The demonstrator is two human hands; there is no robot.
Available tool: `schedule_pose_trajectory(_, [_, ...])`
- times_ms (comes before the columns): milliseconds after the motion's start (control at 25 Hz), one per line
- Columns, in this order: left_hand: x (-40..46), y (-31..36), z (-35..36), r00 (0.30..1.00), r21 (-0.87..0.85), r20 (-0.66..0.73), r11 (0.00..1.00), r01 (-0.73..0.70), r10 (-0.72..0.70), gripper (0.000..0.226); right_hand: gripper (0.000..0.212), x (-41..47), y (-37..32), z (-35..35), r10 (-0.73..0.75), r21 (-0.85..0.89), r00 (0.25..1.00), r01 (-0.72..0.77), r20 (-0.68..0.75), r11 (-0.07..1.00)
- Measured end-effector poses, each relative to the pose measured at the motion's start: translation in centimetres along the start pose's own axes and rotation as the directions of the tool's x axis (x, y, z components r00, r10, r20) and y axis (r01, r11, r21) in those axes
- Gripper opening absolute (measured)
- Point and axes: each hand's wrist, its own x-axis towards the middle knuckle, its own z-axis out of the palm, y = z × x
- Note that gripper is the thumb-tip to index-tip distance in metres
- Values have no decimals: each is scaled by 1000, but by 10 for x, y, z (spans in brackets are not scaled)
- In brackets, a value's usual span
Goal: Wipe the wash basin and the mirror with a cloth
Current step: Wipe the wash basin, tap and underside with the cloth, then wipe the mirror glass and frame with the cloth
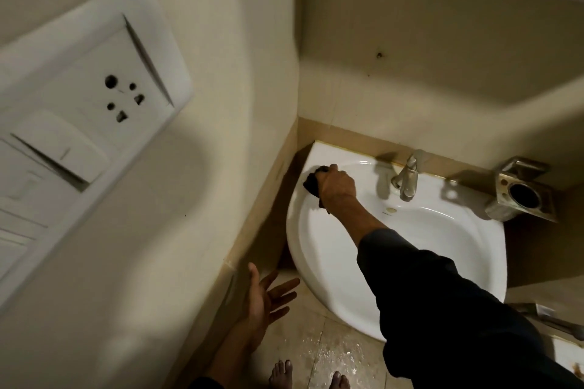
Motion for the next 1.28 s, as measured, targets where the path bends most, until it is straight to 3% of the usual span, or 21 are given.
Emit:
schedule_pose_trajectory(80, [-12, 11, 14, 983, 90, -139, 990, -105, 117, 101, 74, -14, 25, 8, 5, 40, 997, -2, -78, 999])
schedule_pose_trajectory(160, [-24, 25, 31, 913, 237, -274, 941, -241, 302, 93, 84, -35, 47, 13, -7, 59, 983, 18, -183, 998])
schedule_pose_trajectory(200, [-32, 34, 40, 865, 378, -275, 875, -303, 419, 87, 86, -46, 57, 12, -15, 42, 972, 25, -234, 999])
schedule_pose_trajectory(280, [-41, 52, 55, 774, 659, -131, 637, -399, 619, 88, 91, -68, 74, 4, -21, 17, 954, 27, -298, 999])
schedule_pose_trajectory(400, [-45, 86, 83, 580, 837, 86, 258, -483, 810, 91, 102, -92, 91, -23, -39, 7, 914, 46, -405, 999])
schedule_pose_trajectory(520, [-67, 131, 125, 357, 839, 297, -63, -541, 886, 83, 103, -118, 117, -75, -78, -68, 831, 49, -551, 997])
schedule_pose_trajectory(720, [-145, 210, 193, -34, 743, 516, -467, -479, 856, 69, 95, -172, 147, -177, -211, -219, 580, 57, -787, 974])
schedule_pose_trajectory(840, [-194, 249, 227, -207, 680, 555, -583, -444, 806, 69, 98, -199, 161, -233, -292, -312, 436, 26, -851, 950])
schedule_pose_trajectory(1000, [-253, 302, 258, -358, 647, 563, -667, -369, 744, 69, 109, -224, 181, -302, -348, -376, 245, -79, -905, 923])
schedule_pose_trajectory(1120, [-294, 342, 272, -444, 662, 553, -695, -281, 705, 69, 81, -237, 201, -352, -362, -370, 79, -201, -929, 907])
schedule_pose_trajectory(1200, [-320, 364, 281, -498, 659, 546, -712, -242, 674, 69, 70, -249, 215, -387, -365, -360, 27, -252, -931, 898])
schedule_pose_trajectory(1280, [-348, 383, 289, -546, 653, 549, -733, -194, 633, 69, 77, -264, 224, -422, -374, -366, 28, -283, -927, 887])
